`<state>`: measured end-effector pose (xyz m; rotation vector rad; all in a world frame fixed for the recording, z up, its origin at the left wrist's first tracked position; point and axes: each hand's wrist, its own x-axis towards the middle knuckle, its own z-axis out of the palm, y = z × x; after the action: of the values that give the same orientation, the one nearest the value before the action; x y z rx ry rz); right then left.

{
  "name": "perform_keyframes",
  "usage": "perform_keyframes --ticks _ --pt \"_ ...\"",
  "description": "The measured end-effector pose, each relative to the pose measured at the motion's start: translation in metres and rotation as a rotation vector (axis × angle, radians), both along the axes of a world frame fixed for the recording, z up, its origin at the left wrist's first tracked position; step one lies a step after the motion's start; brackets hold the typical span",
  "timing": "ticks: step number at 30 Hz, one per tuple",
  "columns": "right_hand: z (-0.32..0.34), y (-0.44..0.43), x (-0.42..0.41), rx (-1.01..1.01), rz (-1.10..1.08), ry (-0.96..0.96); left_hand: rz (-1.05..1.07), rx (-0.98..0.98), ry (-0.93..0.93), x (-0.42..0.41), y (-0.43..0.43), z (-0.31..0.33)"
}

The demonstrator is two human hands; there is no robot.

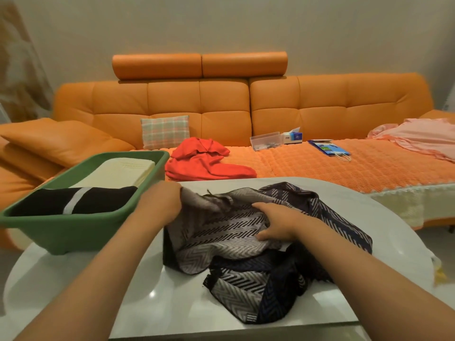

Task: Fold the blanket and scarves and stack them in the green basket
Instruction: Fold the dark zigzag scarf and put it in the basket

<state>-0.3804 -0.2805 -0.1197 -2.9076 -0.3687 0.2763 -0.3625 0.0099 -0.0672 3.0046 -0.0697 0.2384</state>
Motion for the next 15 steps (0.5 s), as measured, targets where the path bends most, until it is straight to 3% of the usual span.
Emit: perform_keyframes --ticks 2,5,7,9,11,13,15 --pt "0.001 -0.001 -0.002 -0.033 0.004 -0.069 0.047 0.202 0.024 -0.009 -0.001 0.001" --pt "0.009 0.001 -0.012 -0.010 0.055 -0.201 -0.192 0.342 -0.090 -0.025 -0.022 -0.013" --pt "0.018 0.004 -0.023 0.112 0.067 -0.169 -0.425 0.194 -0.042 -0.031 -0.044 -0.026" --pt "0.027 0.008 -0.041 0.190 0.080 0.032 -0.586 0.004 0.176 -0.036 -0.063 -0.041" --pt "0.029 0.008 -0.057 0.066 0.112 0.219 -0.658 0.037 0.330 -0.040 -0.075 -0.055" --pt "0.026 0.002 -0.067 -0.102 0.140 0.249 -0.658 0.076 0.339 -0.039 -0.080 -0.061" --pt "0.027 -0.011 -0.069 -0.147 0.136 0.233 -0.634 0.068 0.294 -0.032 -0.082 -0.058"
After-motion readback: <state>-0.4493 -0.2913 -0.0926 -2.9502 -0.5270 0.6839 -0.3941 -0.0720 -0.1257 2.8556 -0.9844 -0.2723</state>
